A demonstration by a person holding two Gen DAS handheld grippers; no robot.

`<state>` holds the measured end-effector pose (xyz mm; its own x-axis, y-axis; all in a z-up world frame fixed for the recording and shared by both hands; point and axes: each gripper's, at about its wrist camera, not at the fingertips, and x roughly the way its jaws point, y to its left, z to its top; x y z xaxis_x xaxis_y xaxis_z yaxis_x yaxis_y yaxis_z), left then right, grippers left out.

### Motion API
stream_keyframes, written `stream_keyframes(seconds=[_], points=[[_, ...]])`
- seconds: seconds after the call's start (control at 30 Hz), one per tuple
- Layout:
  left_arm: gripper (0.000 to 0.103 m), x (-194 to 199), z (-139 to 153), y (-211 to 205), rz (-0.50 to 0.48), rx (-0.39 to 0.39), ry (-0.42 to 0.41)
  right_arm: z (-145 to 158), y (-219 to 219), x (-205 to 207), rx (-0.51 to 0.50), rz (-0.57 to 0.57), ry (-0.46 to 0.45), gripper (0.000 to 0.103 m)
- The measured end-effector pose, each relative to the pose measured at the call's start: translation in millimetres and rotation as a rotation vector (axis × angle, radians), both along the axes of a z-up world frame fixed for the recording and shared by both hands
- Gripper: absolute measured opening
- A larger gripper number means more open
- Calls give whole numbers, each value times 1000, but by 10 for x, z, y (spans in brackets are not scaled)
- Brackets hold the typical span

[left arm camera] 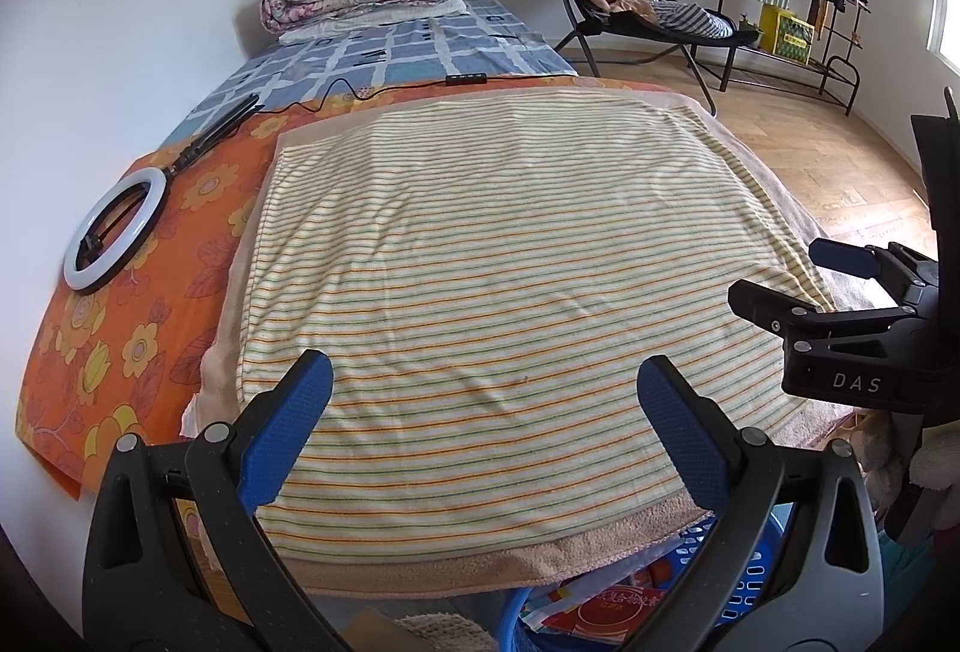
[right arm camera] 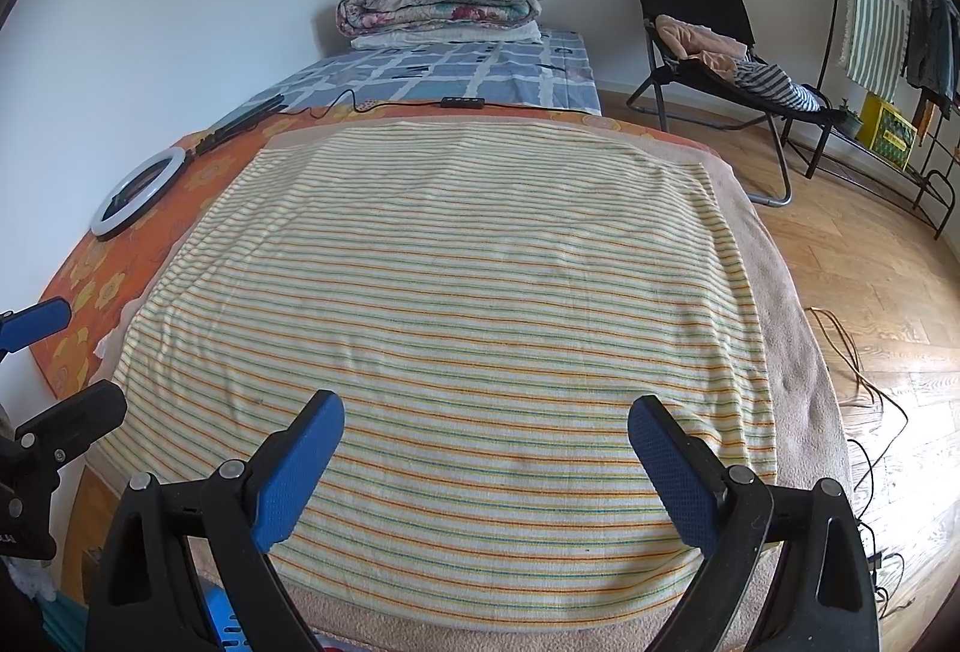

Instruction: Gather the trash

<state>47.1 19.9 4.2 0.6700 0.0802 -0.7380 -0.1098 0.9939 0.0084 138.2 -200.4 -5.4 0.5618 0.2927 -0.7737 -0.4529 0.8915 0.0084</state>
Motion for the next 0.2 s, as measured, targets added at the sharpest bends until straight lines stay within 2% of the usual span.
stream_keyframes(seconds=[0.2], points=[[103, -12, -3, 107, -2, 6, -10, -8, 3, -8, -5, 4, -2, 97]])
